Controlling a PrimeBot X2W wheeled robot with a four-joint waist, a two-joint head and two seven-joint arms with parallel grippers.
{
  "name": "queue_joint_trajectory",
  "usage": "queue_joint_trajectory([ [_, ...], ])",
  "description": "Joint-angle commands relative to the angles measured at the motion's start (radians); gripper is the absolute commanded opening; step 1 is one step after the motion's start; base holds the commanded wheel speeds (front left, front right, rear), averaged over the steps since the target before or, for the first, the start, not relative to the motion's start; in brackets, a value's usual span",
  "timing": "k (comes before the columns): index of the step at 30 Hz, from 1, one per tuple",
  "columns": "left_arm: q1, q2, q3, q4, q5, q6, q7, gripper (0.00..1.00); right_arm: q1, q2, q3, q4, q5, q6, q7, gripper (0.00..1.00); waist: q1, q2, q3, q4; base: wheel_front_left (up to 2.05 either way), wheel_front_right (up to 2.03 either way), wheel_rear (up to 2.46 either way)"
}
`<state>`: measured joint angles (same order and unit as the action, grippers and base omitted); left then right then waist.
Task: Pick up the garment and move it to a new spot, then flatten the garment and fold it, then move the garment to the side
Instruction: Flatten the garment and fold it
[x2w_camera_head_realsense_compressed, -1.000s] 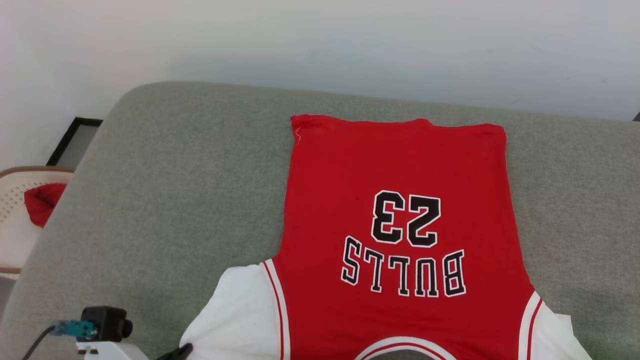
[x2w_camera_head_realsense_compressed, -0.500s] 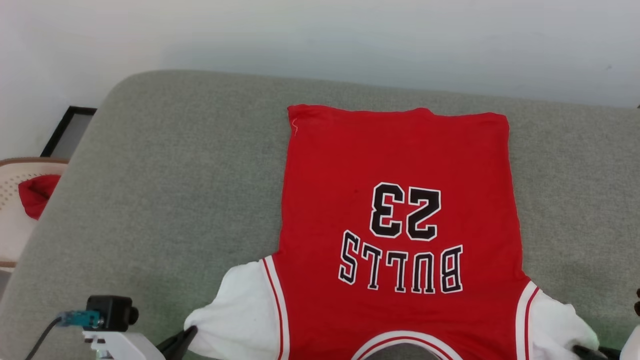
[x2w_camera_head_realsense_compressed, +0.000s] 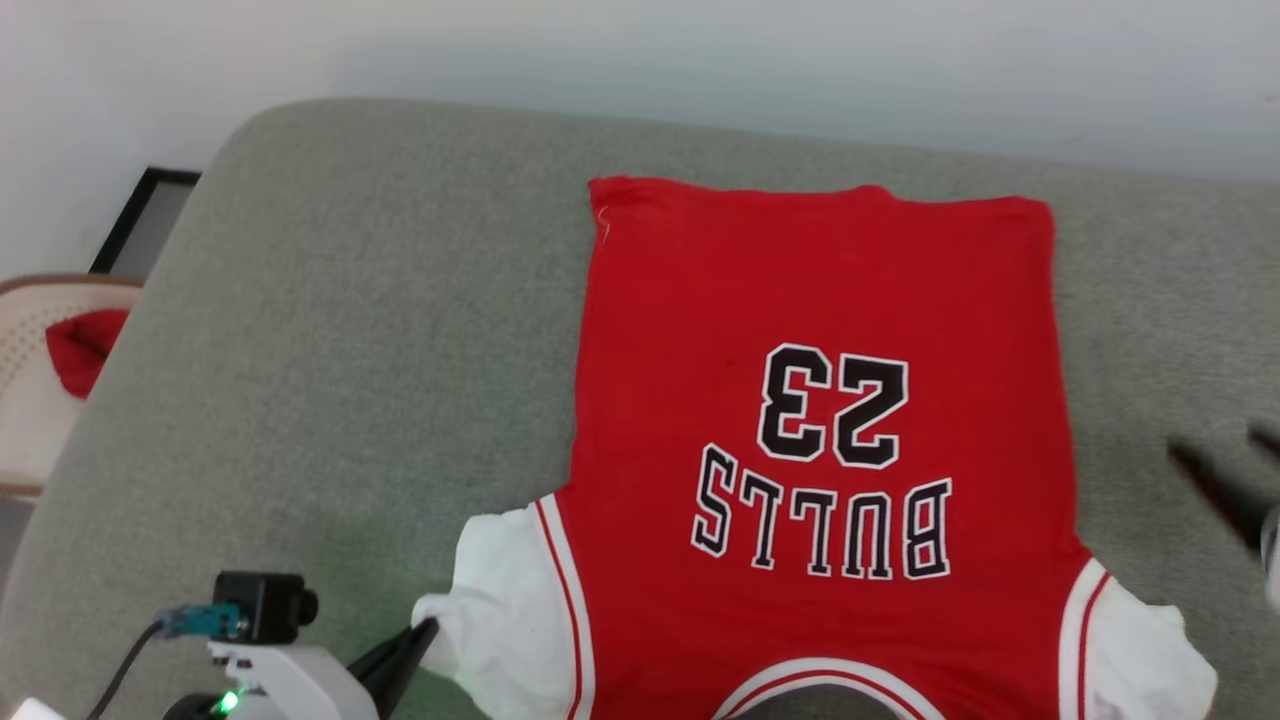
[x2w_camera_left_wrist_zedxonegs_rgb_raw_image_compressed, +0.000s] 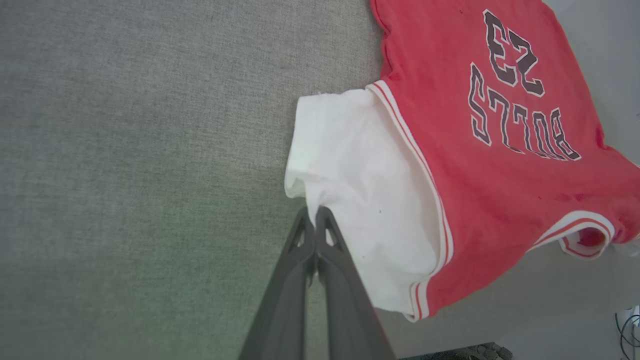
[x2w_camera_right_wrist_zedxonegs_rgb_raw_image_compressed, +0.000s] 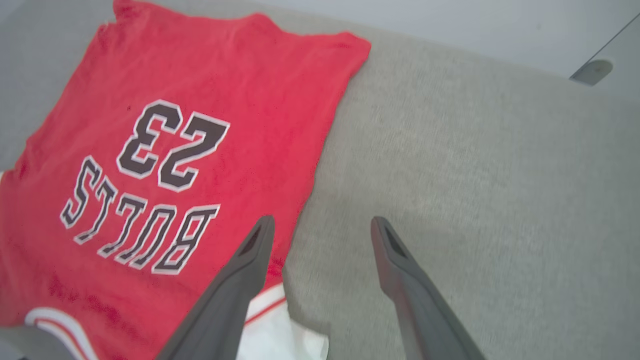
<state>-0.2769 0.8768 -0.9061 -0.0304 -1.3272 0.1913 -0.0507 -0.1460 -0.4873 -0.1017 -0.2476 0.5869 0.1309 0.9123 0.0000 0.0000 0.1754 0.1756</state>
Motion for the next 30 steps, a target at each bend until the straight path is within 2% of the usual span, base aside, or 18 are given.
queue_joint_trajectory([
  [1, -0.018, -0.012, -0.002, 0.004, 0.011, -0.01, -0.005, 0.0, -0.071, 0.017, 0.014, 0.038, -0.021, 0.0, -0.027, 1.0, 0.0, 0.0, 0.028, 0.021, 0.0, 0.0, 0.0],
  [8, -0.087, -0.064, -0.013, 0.031, 0.049, -0.046, 0.008, 0.0, -0.397, 0.035, 0.1, 0.35, -0.124, 0.0, -0.12, 1.0, 0.0, 0.0, 0.1, 0.084, 0.0, 0.0, 0.0],
  [16, -0.177, -0.145, -0.03, 0.076, 0.09, -0.097, 0.012, 0.0, -0.678, 0.013, 0.166, 0.736, -0.209, 0.0, -0.174, 1.0, 0.0, 0.0, 0.176, 0.175, 0.0, 0.0, 0.0],
  [17, -0.177, -0.145, -0.03, 0.076, 0.09, -0.097, 0.012, 0.0, -0.678, 0.013, 0.166, 0.736, -0.209, 0.0, -0.174, 1.0, 0.0, 0.0, 0.176, 0.175, 0.0, 0.0, 0.0],
  [26, -0.226, -0.221, -0.049, 0.139, 0.109, -0.15, 0.005, 0.0, -0.86, -0.021, 0.155, 1.022, -0.341, 0.0, -0.185, 1.0, 0.0, 0.0, 0.233, 0.25, 0.0, 0.0, 0.0],
  [30, -0.238, -0.246, -0.056, 0.165, 0.111, -0.173, 0.004, 0.0, -0.905, -0.023, 0.105, 1.126, -0.386, 0.0, -0.172, 1.0, 0.0, 0.0, 0.249, 0.277, 0.0, 0.0, 0.0],
])
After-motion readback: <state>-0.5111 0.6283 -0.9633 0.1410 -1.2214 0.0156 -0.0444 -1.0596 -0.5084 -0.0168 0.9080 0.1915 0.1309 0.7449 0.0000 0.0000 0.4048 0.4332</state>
